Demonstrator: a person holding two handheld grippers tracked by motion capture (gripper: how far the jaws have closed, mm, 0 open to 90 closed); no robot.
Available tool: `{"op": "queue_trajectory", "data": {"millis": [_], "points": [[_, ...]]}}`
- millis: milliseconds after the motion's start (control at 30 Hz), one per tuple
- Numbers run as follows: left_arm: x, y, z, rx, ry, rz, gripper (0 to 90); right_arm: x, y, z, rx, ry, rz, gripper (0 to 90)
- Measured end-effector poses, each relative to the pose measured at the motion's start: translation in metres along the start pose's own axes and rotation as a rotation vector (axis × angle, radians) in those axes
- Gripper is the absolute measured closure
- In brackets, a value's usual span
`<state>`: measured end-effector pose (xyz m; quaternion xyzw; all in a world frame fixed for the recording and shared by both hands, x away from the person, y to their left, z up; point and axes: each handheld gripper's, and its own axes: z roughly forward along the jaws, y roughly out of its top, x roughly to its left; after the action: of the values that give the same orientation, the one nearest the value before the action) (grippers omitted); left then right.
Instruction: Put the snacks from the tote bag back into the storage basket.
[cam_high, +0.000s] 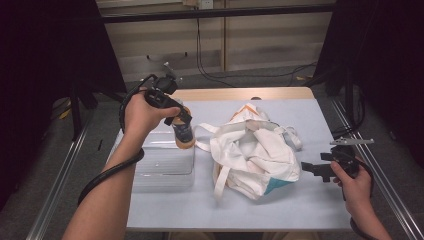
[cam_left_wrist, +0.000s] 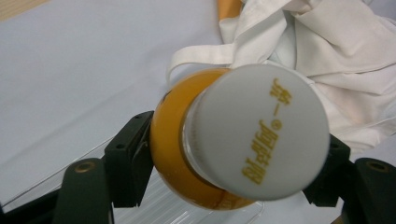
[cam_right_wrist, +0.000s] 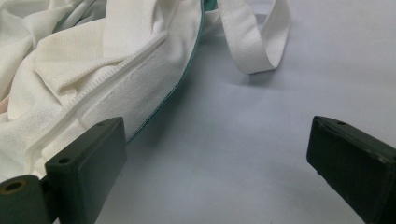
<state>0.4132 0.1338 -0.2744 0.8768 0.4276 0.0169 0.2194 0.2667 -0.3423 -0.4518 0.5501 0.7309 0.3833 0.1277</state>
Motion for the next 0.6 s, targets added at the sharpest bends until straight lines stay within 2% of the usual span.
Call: {"op": "queue_trajectory", "data": {"millis": [100,133,167,367,400,467,500,600], "points": [[0.005,-0.002,0.002,0.0,0.003,-0.011,30.3,0.0,0.0,0.0,0.004,0.0,0.002,5.0],[0.007,-0.002,0.002,0.015,0.003,-0.003,30.3,0.0,0.0,0.001,0.005,-0.001,0.002,5.0],[0.008,-0.003,0.004,-0.001,0.004,-0.022,30.3,0.0,0.0,0.001,0.004,0.0,0.002,5.0],[0.015,-0.005,0.01,0.019,0.01,-0.014,30.3,0.0,0.0,0.001,0.002,0.001,-0.002,5.0],[0.015,-0.006,0.012,0.015,0.009,-0.031,30.3,0.0,0.0,0.001,0.002,-0.001,-0.002,5.0],[0.017,-0.005,0.014,0.021,0.01,-0.018,30.3,0.0,0.0,0.001,0.003,0.001,-0.003,5.1],[0.016,-0.005,0.016,0.009,0.012,-0.035,30.3,0.001,0.0,0.002,0.006,-0.001,-0.005,5.0],[0.021,-0.006,0.018,0.021,0.013,-0.029,30.3,0.001,0.0,0.002,0.006,0.0,-0.005,5.0]]}}
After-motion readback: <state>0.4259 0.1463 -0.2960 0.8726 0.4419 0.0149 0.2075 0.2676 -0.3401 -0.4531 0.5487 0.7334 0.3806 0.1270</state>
